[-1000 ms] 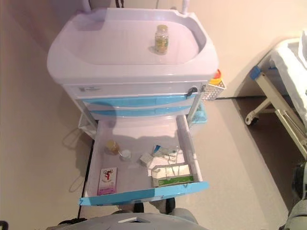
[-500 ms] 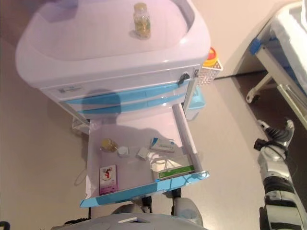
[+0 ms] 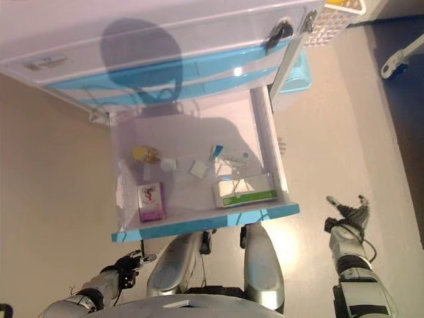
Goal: Open the drawer and pick up the medicine
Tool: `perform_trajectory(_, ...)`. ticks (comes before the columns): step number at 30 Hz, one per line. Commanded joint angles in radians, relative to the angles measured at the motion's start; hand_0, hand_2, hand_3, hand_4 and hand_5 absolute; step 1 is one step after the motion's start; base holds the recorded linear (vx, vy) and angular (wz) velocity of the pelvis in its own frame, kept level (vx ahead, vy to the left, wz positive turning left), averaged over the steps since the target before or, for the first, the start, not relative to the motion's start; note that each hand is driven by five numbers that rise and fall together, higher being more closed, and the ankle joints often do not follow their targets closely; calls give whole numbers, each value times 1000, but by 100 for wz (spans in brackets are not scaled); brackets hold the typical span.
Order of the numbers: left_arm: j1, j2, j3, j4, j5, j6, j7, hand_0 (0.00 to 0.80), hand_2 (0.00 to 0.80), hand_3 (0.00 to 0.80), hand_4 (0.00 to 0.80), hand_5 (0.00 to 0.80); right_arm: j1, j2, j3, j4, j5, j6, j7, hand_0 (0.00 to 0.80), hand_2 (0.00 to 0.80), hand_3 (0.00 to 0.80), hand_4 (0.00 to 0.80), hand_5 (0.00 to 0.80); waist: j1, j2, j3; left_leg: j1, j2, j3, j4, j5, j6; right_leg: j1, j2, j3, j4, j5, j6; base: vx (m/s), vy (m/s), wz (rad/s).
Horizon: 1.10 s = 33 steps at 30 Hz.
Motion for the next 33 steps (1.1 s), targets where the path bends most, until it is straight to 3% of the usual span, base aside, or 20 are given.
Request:
perform_trajectory(1,67,5,-38,-5,36,-31,11,0,0,0,0,0,92,-13,69,1,-62,-66,-5,0,0,0,0,0,28,11,-67,-116,5,-45,91,5,5,-59,-7,-57,252,-127,-29,0,-76,11)
perform_trajectory(6,56,6,-63,-4,94,-33,-7,0,0,0,0,0,104,6,124,31,-93,-53,26,0,0,0,0,0,30,7,-65,-168,6,-39,171,-22,11,-101,-16,-74,327,-161,-44,-10,-39,18)
perform_trajectory(12,29,2,-146,-16,250,-48,-14,0,0,0,0,0,97,14,214,6,-186,-57,42,0,0,0,0,0,20,-11,-67,-217,9,-29,260,-62,23,-157,-5,-57,416,-190,-57,5,-5,7)
perform_trajectory(15,5,9,-217,-43,332,-70,-50,0,0,0,0,0,91,17,249,-16,-207,-45,50,0,0,0,0,0,6,-18,-67,-225,13,-18,274,-71,28,-181,8,-37,434,-187,-55,21,24,-15)
perform_trajectory(16,-4,8,-239,-53,352,-70,-55,0,0,0,0,0,91,17,257,-20,-206,-40,55,0,0,0,0,0,-1,-21,-63,-217,11,-17,291,-101,26,-179,10,-24,453,-212,-46,55,51,-23)
perform_trajectory(20,-69,26,-344,-111,445,-97,-67,0,0,0,0,0,85,13,292,-32,-227,-32,77,0,0,0,0,0,-32,-24,-62,-215,22,11,287,-104,29,-194,25,2,442,-194,-36,11,80,-23)
perform_trajectory(24,-139,54,-413,-173,423,-56,-150,0,0,0,0,0,81,3,314,-43,-246,-18,94,0,0,0,0,0,-68,-21,-58,-206,36,42,287,-108,29,-199,33,27,419,-170,-21,17,95,-37)
perform_trajectory(33,-289,191,-426,-286,450,86,-272,0,0,0,0,0,103,-57,309,-93,-248,31,121,0,0,0,0,0,-144,-9,-60,-198,52,112,294,-122,28,-207,41,84,351,-123,-5,16,93,-28)
